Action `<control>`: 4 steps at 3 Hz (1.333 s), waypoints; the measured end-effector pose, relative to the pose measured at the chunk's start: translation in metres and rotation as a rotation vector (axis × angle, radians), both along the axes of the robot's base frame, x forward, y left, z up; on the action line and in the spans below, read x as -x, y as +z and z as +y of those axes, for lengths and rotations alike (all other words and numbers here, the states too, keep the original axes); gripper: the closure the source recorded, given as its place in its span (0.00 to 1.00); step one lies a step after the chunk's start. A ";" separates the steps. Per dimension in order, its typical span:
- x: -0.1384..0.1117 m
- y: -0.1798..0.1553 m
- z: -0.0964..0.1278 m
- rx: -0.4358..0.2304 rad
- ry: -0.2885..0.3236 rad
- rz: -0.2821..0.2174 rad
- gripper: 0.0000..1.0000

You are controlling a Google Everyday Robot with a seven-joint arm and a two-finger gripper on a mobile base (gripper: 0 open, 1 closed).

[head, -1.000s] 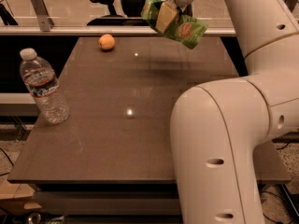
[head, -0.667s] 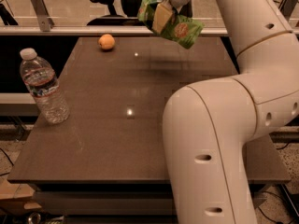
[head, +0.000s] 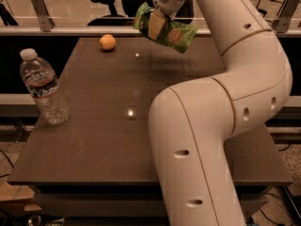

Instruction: Move green rice chip bag near orange

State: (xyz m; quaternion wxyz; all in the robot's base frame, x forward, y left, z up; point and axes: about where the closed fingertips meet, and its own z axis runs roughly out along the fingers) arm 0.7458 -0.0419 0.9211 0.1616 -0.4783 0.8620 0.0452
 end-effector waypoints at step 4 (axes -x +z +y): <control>0.011 -0.057 -0.015 0.140 -0.028 0.136 1.00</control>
Offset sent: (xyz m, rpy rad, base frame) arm -0.0484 -0.0376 -0.0180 -0.1926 0.2429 -0.0153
